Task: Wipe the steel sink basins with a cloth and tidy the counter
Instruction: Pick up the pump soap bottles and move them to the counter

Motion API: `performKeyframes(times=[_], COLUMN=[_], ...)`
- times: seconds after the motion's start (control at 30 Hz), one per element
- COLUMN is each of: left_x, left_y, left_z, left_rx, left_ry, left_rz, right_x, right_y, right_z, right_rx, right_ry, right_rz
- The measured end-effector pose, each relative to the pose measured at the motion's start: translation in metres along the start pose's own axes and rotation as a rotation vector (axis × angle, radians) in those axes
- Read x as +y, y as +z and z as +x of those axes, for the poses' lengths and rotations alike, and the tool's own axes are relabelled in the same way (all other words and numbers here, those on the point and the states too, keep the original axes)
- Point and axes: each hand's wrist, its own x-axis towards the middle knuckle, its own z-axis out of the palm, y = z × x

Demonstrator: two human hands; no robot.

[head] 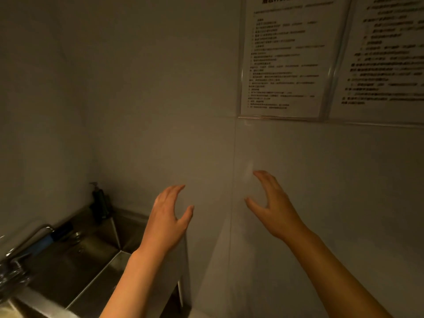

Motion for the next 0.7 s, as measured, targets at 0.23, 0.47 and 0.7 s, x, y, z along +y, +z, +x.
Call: performKeyframes(times=[0.23,0.47,0.7], left_x=[-0.027,-0.104,-0.214], left_y=[-0.014,-0.070,-0.102], left_z=[-0.009,-0.020,-0.014], left_rx=[0.063,0.223,0.366], left_ry=[-0.152,-0.347,-0.504], left_rz=[0.102,0.174,0.150], right_x=[0.010,-0.023,-0.048], right_y=[0.058,0.149,0.227], right_z=[0.046,0.096,0.149], right_rx=[-0.116,-0.239,-0.332], right_ry=[-0.101,-0.219,-0.261], right_rz=[0.136,0.216,0.159])
